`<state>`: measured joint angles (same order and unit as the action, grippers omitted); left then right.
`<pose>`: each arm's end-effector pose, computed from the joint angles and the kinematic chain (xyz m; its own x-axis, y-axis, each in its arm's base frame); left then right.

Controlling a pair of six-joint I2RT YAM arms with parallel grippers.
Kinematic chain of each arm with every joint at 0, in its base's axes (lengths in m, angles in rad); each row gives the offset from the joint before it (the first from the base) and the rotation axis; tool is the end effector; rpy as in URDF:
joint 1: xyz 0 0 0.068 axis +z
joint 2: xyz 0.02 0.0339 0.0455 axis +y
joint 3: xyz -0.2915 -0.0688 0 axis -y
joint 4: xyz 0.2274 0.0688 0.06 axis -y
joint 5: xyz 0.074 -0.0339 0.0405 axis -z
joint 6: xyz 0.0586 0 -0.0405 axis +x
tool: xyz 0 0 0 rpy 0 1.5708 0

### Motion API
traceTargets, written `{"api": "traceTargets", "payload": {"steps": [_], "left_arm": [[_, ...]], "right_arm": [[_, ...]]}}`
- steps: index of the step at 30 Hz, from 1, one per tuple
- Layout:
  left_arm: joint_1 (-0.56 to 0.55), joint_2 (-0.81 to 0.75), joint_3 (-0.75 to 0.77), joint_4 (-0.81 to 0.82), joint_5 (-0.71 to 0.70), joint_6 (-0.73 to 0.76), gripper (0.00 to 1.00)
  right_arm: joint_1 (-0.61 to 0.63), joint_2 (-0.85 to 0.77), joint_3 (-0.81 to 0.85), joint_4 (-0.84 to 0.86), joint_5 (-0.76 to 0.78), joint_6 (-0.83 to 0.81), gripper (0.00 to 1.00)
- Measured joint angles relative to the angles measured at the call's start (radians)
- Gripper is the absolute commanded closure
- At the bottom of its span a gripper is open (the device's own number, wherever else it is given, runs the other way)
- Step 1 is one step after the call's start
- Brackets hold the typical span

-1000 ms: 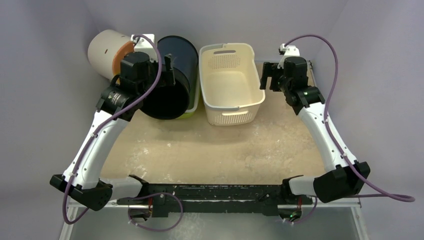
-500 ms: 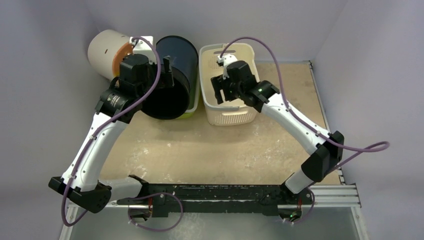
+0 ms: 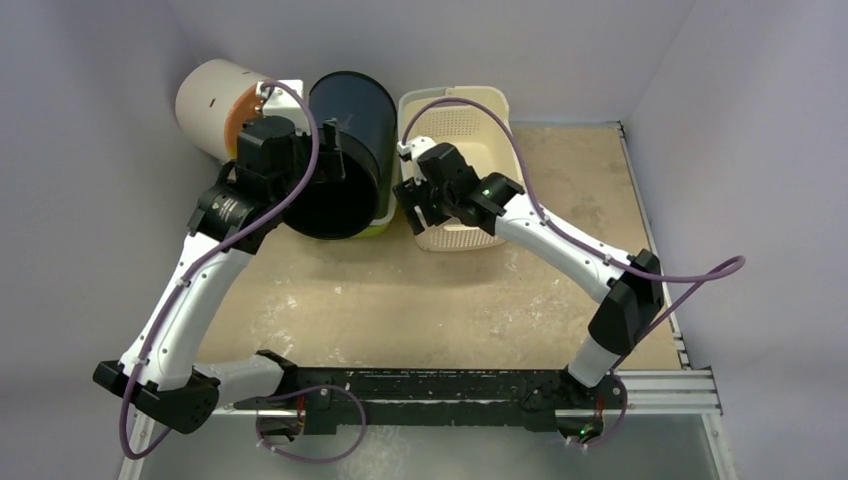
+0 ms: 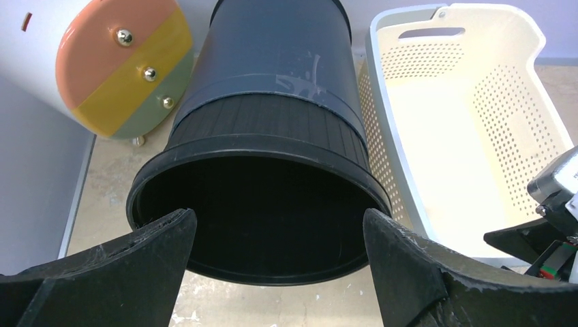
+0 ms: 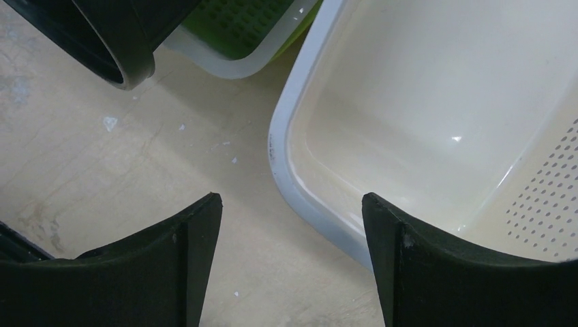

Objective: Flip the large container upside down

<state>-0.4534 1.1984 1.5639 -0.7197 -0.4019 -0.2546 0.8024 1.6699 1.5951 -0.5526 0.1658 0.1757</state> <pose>0.2122 -0.0779 0.4780 -0.3202 -0.1018 -0.9419 -0.0076 0.9945 -0.1049 0.2758 0.2714 0.3690 -0.5094 -0.2790 -0.8140 -0.5355 0.8433 0.0461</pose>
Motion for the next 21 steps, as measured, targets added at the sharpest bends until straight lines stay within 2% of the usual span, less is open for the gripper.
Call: {"api": "traceTargets", "payload": {"steps": [6,8,12,14,21], "left_arm": [[0.0,-0.008,-0.021,-0.002,-0.008,0.0,0.07],[0.0,-0.01,-0.024,-0.002,-0.011,0.0,0.07],[0.0,-0.013,-0.024,-0.001,-0.014,0.0,0.07],[0.0,-0.015,-0.024,-0.001,-0.014,0.0,0.07],[0.0,-0.015,-0.024,-0.003,-0.014,0.002,0.07]], "right_arm": [[0.005,0.024,0.0,0.002,-0.003,-0.005,0.22],[0.005,0.042,-0.001,0.006,-0.003,-0.005,0.26],[0.005,0.084,-0.014,0.03,0.008,-0.013,0.28],[0.004,0.096,-0.016,0.042,0.013,-0.013,0.35],[0.003,0.104,-0.017,0.066,0.014,-0.033,0.77]]}}
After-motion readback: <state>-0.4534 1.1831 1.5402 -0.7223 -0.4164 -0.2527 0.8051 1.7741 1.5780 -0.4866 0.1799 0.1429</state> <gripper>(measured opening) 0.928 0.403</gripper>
